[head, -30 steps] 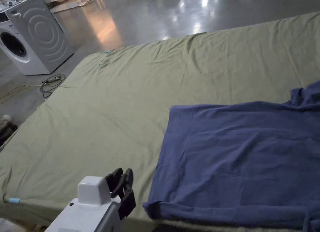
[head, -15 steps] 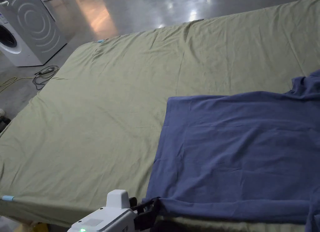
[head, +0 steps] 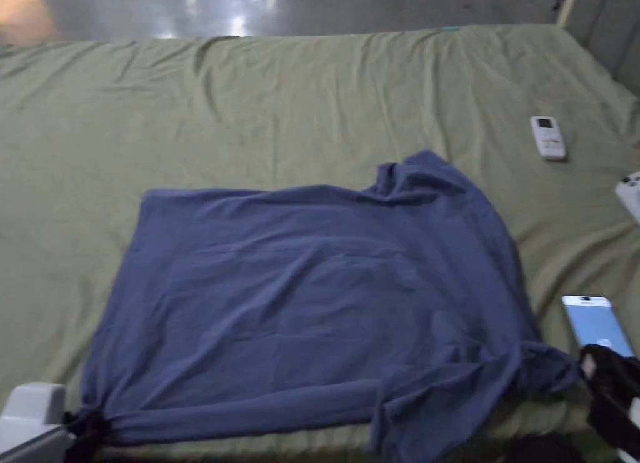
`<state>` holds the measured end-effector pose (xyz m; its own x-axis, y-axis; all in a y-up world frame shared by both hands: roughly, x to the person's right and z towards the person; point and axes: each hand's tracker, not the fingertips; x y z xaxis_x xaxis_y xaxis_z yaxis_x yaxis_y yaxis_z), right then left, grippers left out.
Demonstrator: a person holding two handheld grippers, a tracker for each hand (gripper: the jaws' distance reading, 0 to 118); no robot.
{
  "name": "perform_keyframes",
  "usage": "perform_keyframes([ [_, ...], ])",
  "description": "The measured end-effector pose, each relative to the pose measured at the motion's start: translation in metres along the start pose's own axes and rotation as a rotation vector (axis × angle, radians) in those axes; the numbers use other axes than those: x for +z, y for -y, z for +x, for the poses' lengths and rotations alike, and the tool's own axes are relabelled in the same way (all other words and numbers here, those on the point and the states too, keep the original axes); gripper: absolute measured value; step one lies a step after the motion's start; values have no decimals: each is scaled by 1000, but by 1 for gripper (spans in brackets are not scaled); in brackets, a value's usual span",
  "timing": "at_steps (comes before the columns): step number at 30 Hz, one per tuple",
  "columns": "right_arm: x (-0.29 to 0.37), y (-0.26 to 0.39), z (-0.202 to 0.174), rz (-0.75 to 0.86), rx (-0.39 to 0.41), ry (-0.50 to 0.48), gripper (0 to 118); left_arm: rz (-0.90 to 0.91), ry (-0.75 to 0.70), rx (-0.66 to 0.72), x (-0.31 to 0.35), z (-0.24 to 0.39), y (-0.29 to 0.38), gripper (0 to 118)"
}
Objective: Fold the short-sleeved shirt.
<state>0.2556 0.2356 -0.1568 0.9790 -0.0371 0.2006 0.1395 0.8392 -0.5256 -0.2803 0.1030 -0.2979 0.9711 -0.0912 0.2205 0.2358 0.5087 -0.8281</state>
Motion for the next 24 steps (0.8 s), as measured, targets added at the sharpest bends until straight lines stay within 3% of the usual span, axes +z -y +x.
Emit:
perform_keyframes([
  [1, -7, 2, 8, -23, -10, -10, 10, -8, -19, -42, 0, 5, -2, 13],
  [3, -24, 23, 35, -5, -39, -24, 66, -18, -44, -103, -2, 13, -3, 12],
  [4, -33, 25, 42, -53, -58, -27, 78, -19, -44, -95, -2, 15, -3, 12],
  [6, -54, 30, 51, -136, -51, -29, 78, -20, -41, -71, -2, 13, -3, 12],
  [13, -129, 44, 55, -269, 139, -95, 77, -23, -28, -19, 5, 17, -8, 12],
  [14, -136, 45, 54, -280, 150, -96, 66, -26, -27, -19, 5, 18, -9, 12],
  [15, -139, 45, 55, -285, 147, -117, 44, -27, -27, -16, 3, 17, -8, 12],
  [16, -139, 45, 56, -279, 121, -159, 14, -26, -25, -11, 3, 17, -7, 12],
  [17, -139, 45, 56, -277, 89, -190, 4, -22, -25, -6, 4, 17, -6, 12],
  [21, -128, 43, 53, -267, 115, -159, 4, 77, -13, -44, 20, 17, 4, 8],
  [24, -114, 40, 59, -208, 45, -168, 4, 175, -41, -48, 45, 16, 7, 8],
])
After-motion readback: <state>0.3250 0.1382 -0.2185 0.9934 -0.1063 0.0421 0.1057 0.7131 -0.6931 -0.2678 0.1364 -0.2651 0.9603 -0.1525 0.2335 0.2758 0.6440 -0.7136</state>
